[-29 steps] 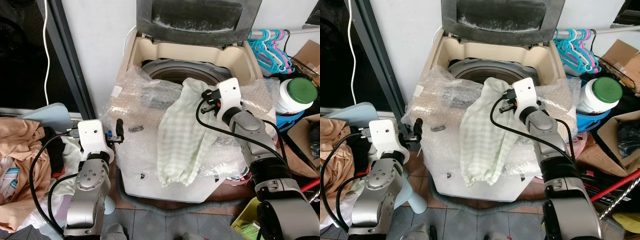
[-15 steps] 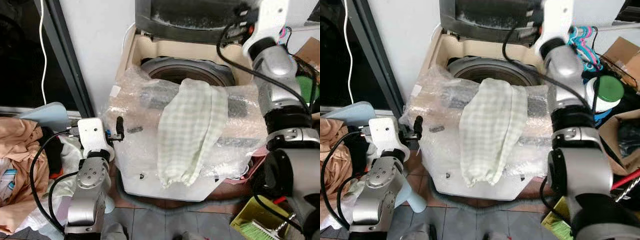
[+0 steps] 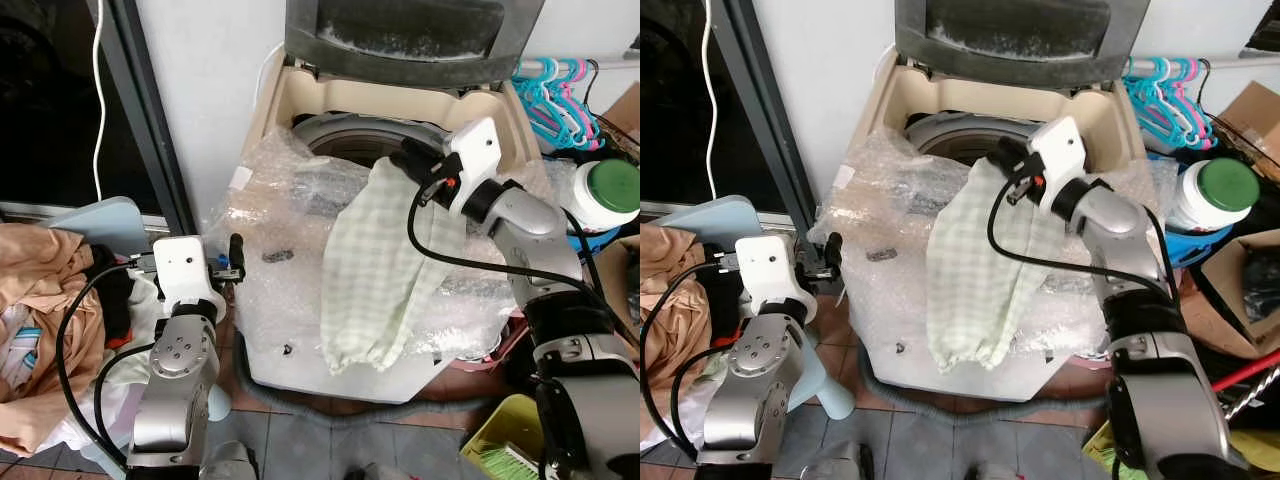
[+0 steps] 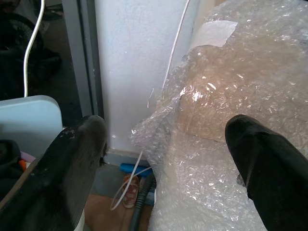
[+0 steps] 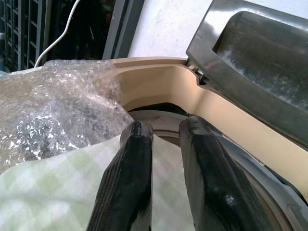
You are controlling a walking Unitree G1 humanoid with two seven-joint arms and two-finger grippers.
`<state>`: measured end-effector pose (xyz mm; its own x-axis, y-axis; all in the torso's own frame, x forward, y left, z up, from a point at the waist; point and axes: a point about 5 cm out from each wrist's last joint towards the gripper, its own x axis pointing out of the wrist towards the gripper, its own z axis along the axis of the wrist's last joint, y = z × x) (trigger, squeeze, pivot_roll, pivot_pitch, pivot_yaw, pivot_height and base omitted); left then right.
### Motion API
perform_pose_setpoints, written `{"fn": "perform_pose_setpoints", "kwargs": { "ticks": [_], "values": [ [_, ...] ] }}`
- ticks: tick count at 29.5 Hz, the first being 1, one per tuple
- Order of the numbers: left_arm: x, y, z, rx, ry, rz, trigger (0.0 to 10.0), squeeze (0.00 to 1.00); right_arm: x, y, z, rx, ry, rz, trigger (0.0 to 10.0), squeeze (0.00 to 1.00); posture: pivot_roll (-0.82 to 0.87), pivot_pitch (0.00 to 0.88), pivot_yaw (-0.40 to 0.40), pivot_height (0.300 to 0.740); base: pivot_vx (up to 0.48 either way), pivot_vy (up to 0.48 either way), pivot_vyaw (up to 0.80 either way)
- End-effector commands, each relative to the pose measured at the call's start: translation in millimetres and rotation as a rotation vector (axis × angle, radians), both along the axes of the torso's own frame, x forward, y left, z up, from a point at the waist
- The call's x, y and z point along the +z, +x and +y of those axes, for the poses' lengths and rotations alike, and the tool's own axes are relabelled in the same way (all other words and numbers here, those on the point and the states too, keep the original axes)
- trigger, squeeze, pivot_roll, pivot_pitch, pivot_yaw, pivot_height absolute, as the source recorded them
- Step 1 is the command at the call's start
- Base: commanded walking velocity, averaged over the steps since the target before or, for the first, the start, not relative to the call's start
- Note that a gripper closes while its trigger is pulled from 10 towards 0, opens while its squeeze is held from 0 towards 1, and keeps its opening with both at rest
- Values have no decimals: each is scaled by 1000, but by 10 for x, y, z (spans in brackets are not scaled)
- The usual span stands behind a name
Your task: Clothes washing
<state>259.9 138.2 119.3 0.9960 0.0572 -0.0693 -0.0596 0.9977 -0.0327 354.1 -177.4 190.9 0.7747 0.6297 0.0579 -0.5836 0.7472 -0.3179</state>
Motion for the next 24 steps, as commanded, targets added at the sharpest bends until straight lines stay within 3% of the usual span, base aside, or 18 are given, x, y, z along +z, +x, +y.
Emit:
{"fn": "perform_pose_setpoints", "kwargs": {
  "ticks": [1, 5, 14, 20, 24],
  "values": [
    [-8, 13, -38, -10, 10, 3, 10000, 0, 79, -19, -50, -25, 12, -36, 10000, 1000, -18, 0, -39, 740, 0, 0, 800],
    [1, 48, -48, -1, 12, 6, 10000, 0, 11, -89, -17, -46, 29, -29, 10000, 1000, -21, 0, -32, 740, 0, 0, 800],
    [-19, 23, -40, 0, 23, 19, 10000, 0, -62, -131, 64, -83, 65, -19, 10000, 1000, -14, 0, -26, 740, 0, -408, 781],
    [-47, 11, 22, 6, 52, 31, 10000, 0, -126, -101, 92, -195, 85, -16, 10000, 1000, 1, 0, -6, 740, 0, -354, 0],
    [-1, 48, 12, -11, 44, 9, 10000, 0, -200, -88, 103, -251, 99, 5, 10000, 1000, 8, 0, 11, 740, 0, 0, 0]
  ]
}}
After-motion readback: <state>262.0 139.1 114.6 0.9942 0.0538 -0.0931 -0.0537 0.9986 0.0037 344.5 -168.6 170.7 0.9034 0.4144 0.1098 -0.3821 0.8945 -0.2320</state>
